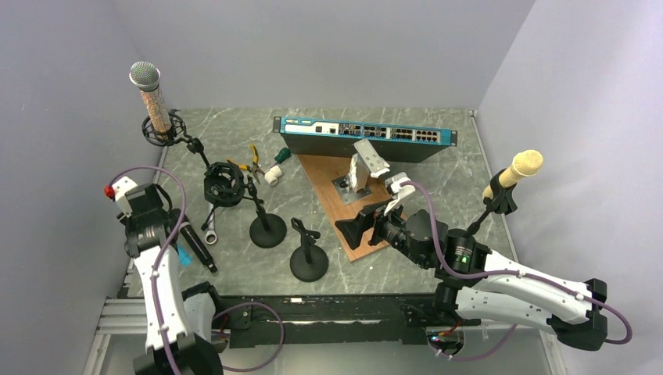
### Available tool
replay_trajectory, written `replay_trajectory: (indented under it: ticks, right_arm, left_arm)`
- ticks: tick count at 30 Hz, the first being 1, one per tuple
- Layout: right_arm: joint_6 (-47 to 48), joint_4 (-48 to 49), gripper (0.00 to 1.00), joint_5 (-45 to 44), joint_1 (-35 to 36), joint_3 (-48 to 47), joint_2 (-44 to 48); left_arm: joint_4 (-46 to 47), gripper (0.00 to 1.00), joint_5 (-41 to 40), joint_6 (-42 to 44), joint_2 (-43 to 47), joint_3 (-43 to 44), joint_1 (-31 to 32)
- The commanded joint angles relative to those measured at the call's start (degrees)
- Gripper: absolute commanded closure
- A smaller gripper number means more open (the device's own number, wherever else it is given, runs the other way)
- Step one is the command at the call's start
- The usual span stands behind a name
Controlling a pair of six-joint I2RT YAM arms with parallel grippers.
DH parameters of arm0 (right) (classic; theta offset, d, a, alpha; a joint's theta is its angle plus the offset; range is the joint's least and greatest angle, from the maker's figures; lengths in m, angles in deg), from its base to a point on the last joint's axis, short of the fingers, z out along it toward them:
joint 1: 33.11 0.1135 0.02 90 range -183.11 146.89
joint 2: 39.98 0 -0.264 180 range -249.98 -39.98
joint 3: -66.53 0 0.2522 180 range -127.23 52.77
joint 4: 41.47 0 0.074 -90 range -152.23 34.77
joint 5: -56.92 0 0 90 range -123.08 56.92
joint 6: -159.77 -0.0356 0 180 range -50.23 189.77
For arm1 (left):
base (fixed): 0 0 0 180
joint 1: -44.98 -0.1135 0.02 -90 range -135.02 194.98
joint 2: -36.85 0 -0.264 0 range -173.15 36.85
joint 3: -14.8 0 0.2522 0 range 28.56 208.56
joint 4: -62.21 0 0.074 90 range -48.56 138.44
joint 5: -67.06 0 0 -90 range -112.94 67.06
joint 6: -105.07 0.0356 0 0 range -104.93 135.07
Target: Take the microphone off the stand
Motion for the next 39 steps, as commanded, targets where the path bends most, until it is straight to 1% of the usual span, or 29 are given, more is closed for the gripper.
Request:
replay_trajectory:
  ticks: [1, 3, 6, 9, 12, 15, 18, 22, 26, 27, 33, 36, 39]
  right_arm:
    - [0.25, 1.58, 0.0, 0.31, -0.28, -1.7, -0.39]
    - [0.51, 2.0, 0.0, 0.47, -0.27, -2.03, -0.79]
    - [0.92, 1.93, 0.0, 0.59, -0.26, -2.63, -1.37]
    - [1.31, 1.62, 0.0, 0.28, -0.28, -3.45, -1.69]
    - [1.6, 1.67, 0.0, 0.03, -0.34, -3.81, -1.27]
    - [1.98, 3.03, 0.0, -0.23, -0.34, -3.12, -0.27]
    - [2.55, 4.7, 0.0, 0.12, -0.38, -2.34, 0.32]
    - [2.91, 6.32, 0.0, 0.24, -0.34, -1.6, 1.34]
    - [2.57, 9.83, 0.0, -1.59, -0.38, 1.1, 3.98]
    - [2.2, 10.64, 0.0, -2.11, -0.37, 1.75, 4.65]
    - [0.2, 13.09, 0.0, -4.05, -0.43, 4.22, 9.24]
    - [0.97, 12.99, 0.0, -5.46, -0.47, 4.63, 10.82]
    - [2.26, 12.71, 0.0, -6.52, -0.45, 4.41, 11.67]
  left_arm:
    - [3.81, 1.0, 9.78, -1.22, -5.33, -0.42, -2.78]
    - [5.25, 1.0, 10.11, -1.19, -7.54, -1.41, -3.48]
    - [4.68, 1.0, 10.96, 0.14, -11.66, -0.63, -4.29]
    - [3.48, 1.0, 7.14, 0.76, -13.81, -0.06, -4.32]
    - [3.99, 0.96, 5.22, 1.15, -15.87, 0.29, -4.68]
    - [4.17, 0.95, 7.01, 1.85, -19.35, 0.85, -5.4]
    - [5.28, 0.96, 9.64, 3.12, -22.4, 1.08, -7.02]
    - [6.81, 0.88, 13.15, 4.92, -26.16, 0.98, -8.65]
    - [8.25, 0.7, 16.64, 5.85, -31.31, 1.36, -10.84]
    - [8.13, 0.67, 17.43, 6.01, -32.62, 1.85, -11.25]
    - [6.15, 0.62, 20.06, 7.45, -40.44, 5.48, -11.53]
    - [5.25, 0.62, 22.49, 7.63, -44.09, 6.65, -11.77]
    - [5.13, 0.6, 23.8, 8.16, -45.35, 6.91, -11.8]
